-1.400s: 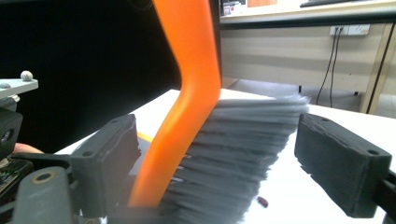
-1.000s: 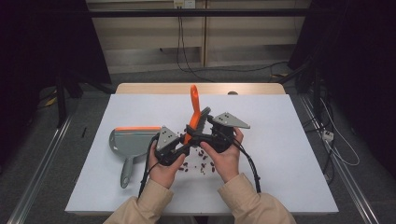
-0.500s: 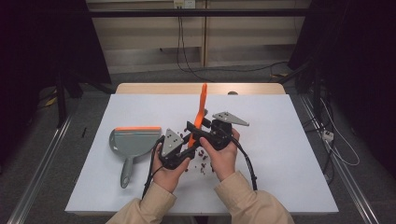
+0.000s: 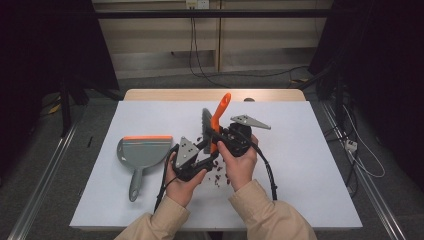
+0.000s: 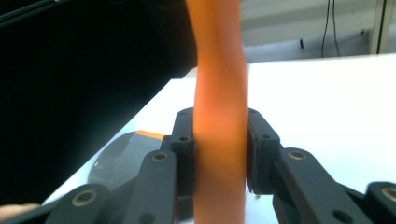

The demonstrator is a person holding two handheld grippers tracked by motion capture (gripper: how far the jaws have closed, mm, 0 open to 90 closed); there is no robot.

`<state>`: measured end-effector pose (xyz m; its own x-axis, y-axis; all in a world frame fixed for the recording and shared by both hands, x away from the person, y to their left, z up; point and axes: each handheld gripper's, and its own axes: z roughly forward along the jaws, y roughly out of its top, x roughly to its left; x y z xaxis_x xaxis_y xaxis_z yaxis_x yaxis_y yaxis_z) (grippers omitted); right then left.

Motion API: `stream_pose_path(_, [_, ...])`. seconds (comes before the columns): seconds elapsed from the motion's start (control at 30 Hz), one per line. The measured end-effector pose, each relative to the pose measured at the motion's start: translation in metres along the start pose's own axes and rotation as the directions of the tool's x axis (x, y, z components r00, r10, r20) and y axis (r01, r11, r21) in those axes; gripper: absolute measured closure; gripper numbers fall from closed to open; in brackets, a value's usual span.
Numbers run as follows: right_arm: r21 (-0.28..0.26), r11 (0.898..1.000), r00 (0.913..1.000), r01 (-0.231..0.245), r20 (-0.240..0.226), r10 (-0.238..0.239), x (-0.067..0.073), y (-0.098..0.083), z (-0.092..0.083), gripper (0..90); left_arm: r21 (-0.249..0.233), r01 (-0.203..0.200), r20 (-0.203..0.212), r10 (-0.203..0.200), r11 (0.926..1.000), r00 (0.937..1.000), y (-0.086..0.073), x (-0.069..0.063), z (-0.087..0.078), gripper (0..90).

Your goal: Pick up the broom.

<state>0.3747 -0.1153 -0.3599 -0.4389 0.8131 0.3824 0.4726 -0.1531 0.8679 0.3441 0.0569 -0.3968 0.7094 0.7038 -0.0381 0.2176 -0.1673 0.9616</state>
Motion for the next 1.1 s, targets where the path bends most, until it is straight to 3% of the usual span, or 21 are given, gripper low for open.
stream_pose_path(0.03, [0.001,1.0,0.9999,0.003,-0.012,-0.003,-0.002,0.002,-0.001,69.5,0.002,-0.018,-0.003,0.018,0.9998,0.9998,0.003,0.004,-0.003,41.8])
stream_pose_path(0.13, [-0.002,1.0,0.9997,0.024,0.003,-0.024,-0.011,0.007,-0.006,69.4,0.003,0.01,-0.005,-0.009,1.0,0.9999,0.003,0.008,-0.005,30.9])
stream_pose_path(0.2, [0.003,0.999,0.9995,0.032,0.003,-0.032,-0.015,0.009,-0.008,69.4,0.014,0.03,0.005,-0.03,0.9994,0.9995,0.003,0.011,-0.005,29.3])
stream_pose_path(0.33, [0.041,0.993,0.9933,0.112,0.021,-0.113,-0.032,0.015,-0.018,69.4,0.03,0.024,0.02,-0.025,0.9993,0.9995,0.003,0.018,-0.007,20.8])
stream_pose_path(0.47, [0.06,0.989,0.9895,0.135,0.044,-0.138,-0.048,0.018,-0.031,69.3,0.028,0.031,0.041,-0.032,0.9991,0.9986,0.005,0.022,-0.01,13.4])
stream_pose_path(0.77, [0.074,0.986,0.9851,0.151,0.071,-0.157,-0.076,0.02,-0.054,69.3,0.012,0.064,0.066,-0.065,0.9979,0.9957,0.009,0.034,-0.023,6.3])
stream_pose_path(1.0, [0.131,0.976,0.9792,0.173,0.084,-0.185,-0.092,0.021,-0.069,69.3,0.003,0.054,0.072,-0.054,0.9986,0.9959,0.01,0.044,-0.035,3.9])
stream_pose_path(1.1, [0.17,0.968,0.9749,0.186,0.091,-0.203,-0.096,0.021,-0.073,69.3,-0.002,0.054,0.073,-0.054,0.9985,0.9958,0.01,0.048,-0.04,3.9])
